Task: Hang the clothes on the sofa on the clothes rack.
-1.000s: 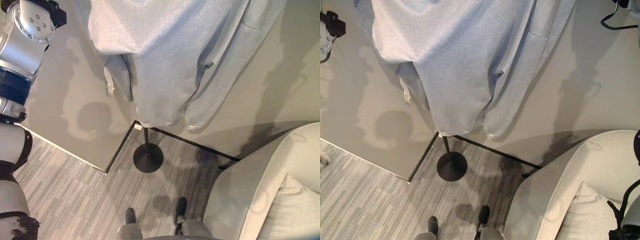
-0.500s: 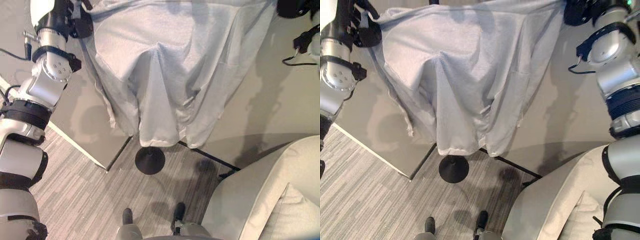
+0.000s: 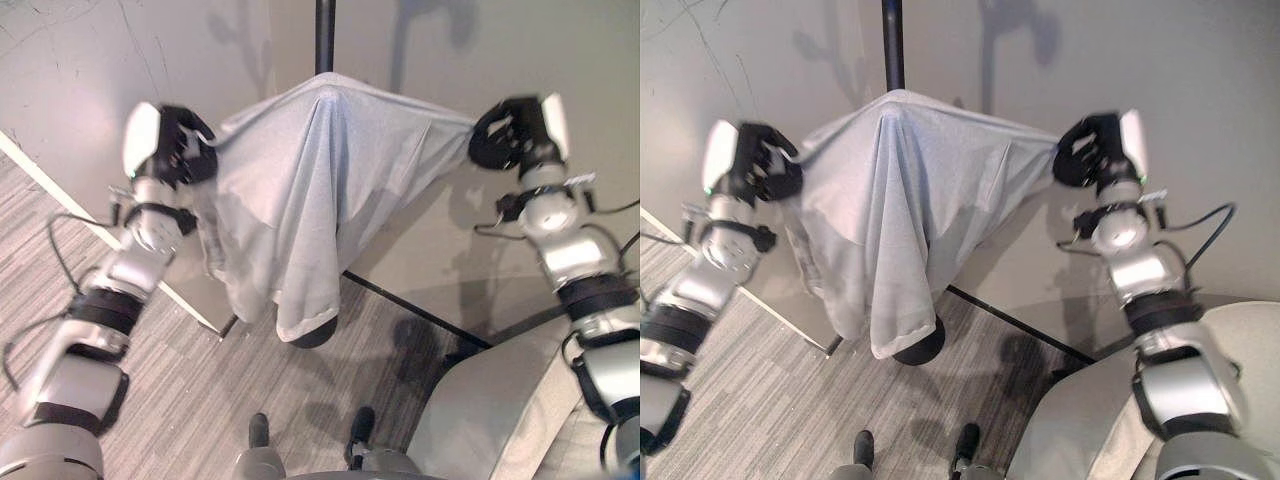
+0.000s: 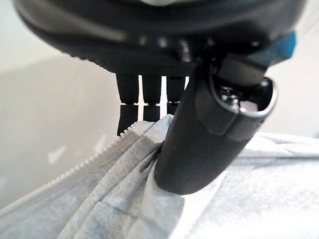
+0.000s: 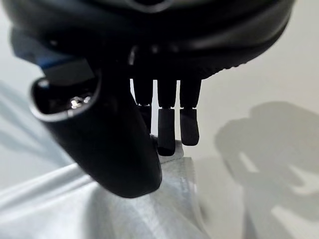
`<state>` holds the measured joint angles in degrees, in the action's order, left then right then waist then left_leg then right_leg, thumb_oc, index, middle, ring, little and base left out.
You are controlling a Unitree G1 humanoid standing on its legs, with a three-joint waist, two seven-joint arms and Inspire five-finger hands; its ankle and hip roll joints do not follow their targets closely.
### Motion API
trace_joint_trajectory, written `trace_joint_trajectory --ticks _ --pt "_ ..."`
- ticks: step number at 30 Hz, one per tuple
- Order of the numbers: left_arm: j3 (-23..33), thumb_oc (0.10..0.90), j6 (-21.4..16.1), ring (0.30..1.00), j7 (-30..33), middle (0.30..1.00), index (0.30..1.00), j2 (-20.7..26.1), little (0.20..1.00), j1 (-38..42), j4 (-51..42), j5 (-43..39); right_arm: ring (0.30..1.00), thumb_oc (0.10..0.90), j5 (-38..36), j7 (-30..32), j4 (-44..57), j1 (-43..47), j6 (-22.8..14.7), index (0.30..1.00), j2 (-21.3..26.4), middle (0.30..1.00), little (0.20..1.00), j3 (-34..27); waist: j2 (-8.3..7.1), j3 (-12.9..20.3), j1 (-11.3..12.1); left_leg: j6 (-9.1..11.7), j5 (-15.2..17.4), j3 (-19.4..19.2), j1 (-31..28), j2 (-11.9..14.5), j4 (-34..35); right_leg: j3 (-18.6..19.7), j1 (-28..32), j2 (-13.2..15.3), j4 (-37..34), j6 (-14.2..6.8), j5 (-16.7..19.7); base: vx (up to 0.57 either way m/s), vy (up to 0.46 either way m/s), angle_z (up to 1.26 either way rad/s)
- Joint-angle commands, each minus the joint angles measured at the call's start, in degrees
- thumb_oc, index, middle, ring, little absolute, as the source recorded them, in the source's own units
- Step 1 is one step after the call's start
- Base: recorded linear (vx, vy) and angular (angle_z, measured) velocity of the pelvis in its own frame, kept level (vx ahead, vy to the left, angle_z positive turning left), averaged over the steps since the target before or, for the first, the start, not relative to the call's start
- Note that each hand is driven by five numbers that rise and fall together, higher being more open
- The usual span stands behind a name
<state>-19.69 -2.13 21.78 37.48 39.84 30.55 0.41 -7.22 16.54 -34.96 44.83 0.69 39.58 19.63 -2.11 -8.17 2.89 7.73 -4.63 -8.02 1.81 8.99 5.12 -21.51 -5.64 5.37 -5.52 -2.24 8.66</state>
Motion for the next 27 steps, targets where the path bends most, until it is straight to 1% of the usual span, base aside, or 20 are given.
trace_joint_trajectory --ticks 1,3,5,7,8,9,10,11,12,15,17,18,19,20,21,23,24,26,27 --pt "4.1 0.400 -0.7 0.300 3.8 0.300 0.300 5.4 0.300 5.3 3.6 -0.1 0.300 0.400 1.1 5.6 -0.4 6.7 -2.1 0.300 6.7 0.300 0.300 -3.1 -2.31 2.0 0.4 -0.2 5.9 -1.6 -2.7 -1.6 -0.1 1.3 8.5 4.2 0.5 -7.7 -8.8 0.03 0.013 0.00" --pt "6.1 0.400 -1.7 0.300 3.4 0.300 0.300 -0.8 0.300 -0.4 -0.6 -1.7 0.300 0.400 2.2 5.6 5.1 0.0 -2.7 0.300 1.1 0.300 0.300 -6.7 -1.82 1.8 0.0 -0.6 6.6 -1.7 -3.2 -1.9 -0.1 1.5 8.6 4.6 0.5 -7.6 -8.9 0.07 0.021 -0.02" --pt "6.2 0.400 -2.2 0.300 2.7 0.300 0.300 -3.3 0.300 -2.2 -2.3 -2.9 0.300 0.400 2.0 5.6 6.8 -1.8 -3.2 0.300 -1.0 0.300 0.300 -7.5 -1.70 1.9 -0.1 -0.8 6.9 -1.9 -3.6 -2.1 -0.1 1.9 8.8 4.8 0.5 -7.5 -9.0 0.07 0.020 -0.05" --pt "6.2 0.400 -2.7 0.300 1.7 0.300 0.300 -5.8 0.300 -3.6 -3.5 -4.7 0.300 0.400 0.2 5.0 8.6 -2.7 -4.4 0.300 -3.7 0.300 0.300 -7.9 -1.45 1.9 -0.3 -1.0 7.2 -2.1 -4.1 -2.2 -0.1 2.2 9.0 4.9 0.5 -7.4 -9.1 0.06 0.017 -0.03" --pt "6.4 0.400 -3.0 0.300 1.3 0.300 0.300 -6.6 0.300 -4.0 -3.6 -5.8 0.328 0.419 -0.9 4.6 9.2 -3.0 -4.8 0.328 -4.6 0.328 0.328 -8.0 -1.39 2.0 -0.4 -1.1 7.4 -2.1 -4.2 -2.2 -0.1 2.3 9.1 4.9 0.5 -7.4 -9.1 0.04 0.009 -0.04" --pt "6.9 0.477 -3.4 0.415 1.1 0.415 0.415 -7.9 0.415 -4.6 -3.8 -7.6 0.900 0.800 -2.7 3.9 10.3 -3.4 -5.7 0.900 -6.2 0.900 0.900 -8.2 -1.31 1.9 -0.6 -1.1 7.5 -2.2 -4.4 -2.3 -0.1 2.5 9.2 4.9 0.5 -7.3 -9.1 0.03 0.005 -0.05" --pt "6.9 0.762 -3.4 0.844 1.1 0.844 0.844 -7.9 0.844 -4.7 -3.9 -7.6 0.900 0.800 -2.7 3.9 10.4 -3.5 -5.7 0.900 -6.2 0.900 0.900 -8.2 -1.31 1.9 -0.6 -1.1 7.5 -2.2 -4.4 -2.3 -0.1 2.5 9.2 4.9 0.5 -7.3 -9.1 0.03 0.001 -0.05" --pt "7.2 0.800 -3.6 0.900 1.1 0.900 0.900 -8.4 0.900 -4.9 -4.0 -8.2 0.900 0.800 -3.9 3.5 10.8 -3.8 -6.2 0.900 -6.9 0.900 0.900 -8.3 -1.30 2.0 -0.6 -1.2 7.6 -2.2 -4.5 -2.4 -0.1 2.6 9.2 4.9 0.5 -7.3 -9.1 0.03 0.007 -0.05" --pt "7.9 0.800 -3.8 0.900 0.0 0.900 0.900 -8.6 0.900 -5.8 -4.6 -9.8 0.900 0.800 -4.5 2.5 12.3 -4.0 -6.6 0.900 -7.1 0.900 0.900 -8.4 -1.18 2.2 -0.8 -1.3 7.8 -2.4 -4.8 -2.4 -0.1 2.8 9.4 4.9 0.5 -7.3 -9.2 0.03 0.007 -0.03" --pt "8.9 0.800 -4.3 0.900 -0.1 0.900 0.900 -8.7 0.900 -6.6 -4.9 -11.1 0.900 0.800 -5.4 2.0 13.3 -4.5 -7.1 0.900 -7.4 0.900 0.900 -8.8 -1.08 2.4 -0.9 -1.3 8.0 -2.5 -5.4 -2.5 -0.1 3.0 9.7 4.9 0.5 -7.3 -9.3 0.03 0.010 -0.06" --pt "10.0 0.800 -5.0 0.900 -0.8 0.900 0.900 -8.7 0.900 -7.8 -6.2 -13.3 0.900 0.800 -5.1 1.6 14.5 -5.3 -7.0 0.900 -6.6 0.900 0.900 -9.3 -1.04 2.7 -0.9 -1.4 8.2 -2.6 -5.9 -2.5 -0.1 3.1 10.2 4.8 0.5 -7.2 -9.4 0.04 0.000 -0.09" --pt "11.3 0.800 -5.3 0.900 -1.3 0.900 0.900 -8.5 0.900 -9.0 -7.1 -14.8 0.900 0.800 -4.2 0.8 16.0 -6.4 -6.8 0.900 -5.6 0.900 0.900 -9.9 -1.05 3.0 -1.1 -1.4 8.4 -2.7 -6.4 -2.5 -0.1 3.1 10.6 4.8 0.5 -7.2 -9.5 0.04 0.001 -0.06" --pt "11.3 0.800 -5.2 0.900 -1.3 0.900 0.900 -8.5 0.900 -9.1 -7.2 -14.8 0.900 0.800 -4.1 0.8 16.1 -6.5 -6.8 0.900 -5.6 0.900 0.900 -9.9 -1.04 3.0 -1.1 -1.4 8.4 -2.8 -6.4 -2.5 -0.1 3.1 10.7 4.8 0.5 -7.2 -9.5 0.04 0.002 -0.04" --pt "12.2 0.800 -5.4 0.900 -1.8 0.900 0.900 -8.0 0.900 -9.8 -8.4 -14.9 0.900 0.800 -3.0 0.2 17.3 -7.7 -6.5 0.900 -3.9 0.900 0.900 -10.8 -0.99 3.3 -1.2 -1.4 8.6 -2.9 -6.8 -2.6 -0.1 3.1 11.1 4.8 0.5 -7.2 -9.6 0.00 0.000 0.00" --pt "12.2 0.800 -5.4 0.900 -1.8 0.900 0.900 -8.0 0.900 -9.9 -8.5 -14.9 0.900 0.800 -3.0 0.2 17.4 -7.8 -6.5 0.900 -3.9 0.900 0.900 -10.9 -0.98 3.3 -1.2 -1.4 8.6 -2.9 -6.8 -2.6 -0.1 3.1 11.1 4.8 0.5 -7.2 -9.6 0.00 0.000 0.00" --pt "14.0 0.800 -5.7 0.900 -2.1 0.900 0.900 -6.8 0.900 -11.3 -10.6 -14.7 0.900 0.800 -2.2 -1.0 20.1 -10.5 -6.6 0.900 -1.9 0.900 0.900 -12.8 -0.86 3.6 -1.4 -1.5 8.8 -3.0 -7.4 -2.7 -0.1 3.0 11.7 4.8 0.5 -7.3 -9.7 0.00 0.000 0.00" --pt "13.9 0.800 -5.7 0.900 -2.2 0.900 0.900 -6.9 0.900 -11.4 -10.6 -14.6 0.900 0.800 -2.2 -1.0 20.2 -10.7 -6.5 0.900 -1.9 0.900 0.900 -12.9 -0.86 3.6 -1.3 -1.5 8.8 -2.9 -7.4 -2.7 -0.1 3.0 11.7 4.8 0.5 -7.3 -9.7 0.00 0.000 0.00" --pt "15.4 0.800 -5.8 0.900 -2.6 0.900 0.900 -5.7 0.900 -12.9 -12.7 -14.1 0.900 0.800 -1.8 -2.3 23.0 -13.6 -6.4 0.900 -0.6 0.900 0.900 -14.7 -0.76 3.8 -1.5 -1.5 8.9 -3.0 -7.7 -2.7 -0.1 2.8 12.1 4.9 0.5 -7.4 -9.7 0.00 0.000 0.00" --pt "17.4 0.800 -5.9 0.900 -3.0 0.900 0.900 -4.5 0.900 -14.6 -15.3 -13.3 0.900 0.800 -0.2 -3.9 26.1 -16.6 -6.4 0.900 1.2 0.900 0.900 -16.5 -0.60 3.7 -1.7 -1.5 9.0 -3.1 -7.9 -2.8 -0.1 2.8 12.3 5.0 0.5 -7.4 -9.7 0.00 0.000 0.00"
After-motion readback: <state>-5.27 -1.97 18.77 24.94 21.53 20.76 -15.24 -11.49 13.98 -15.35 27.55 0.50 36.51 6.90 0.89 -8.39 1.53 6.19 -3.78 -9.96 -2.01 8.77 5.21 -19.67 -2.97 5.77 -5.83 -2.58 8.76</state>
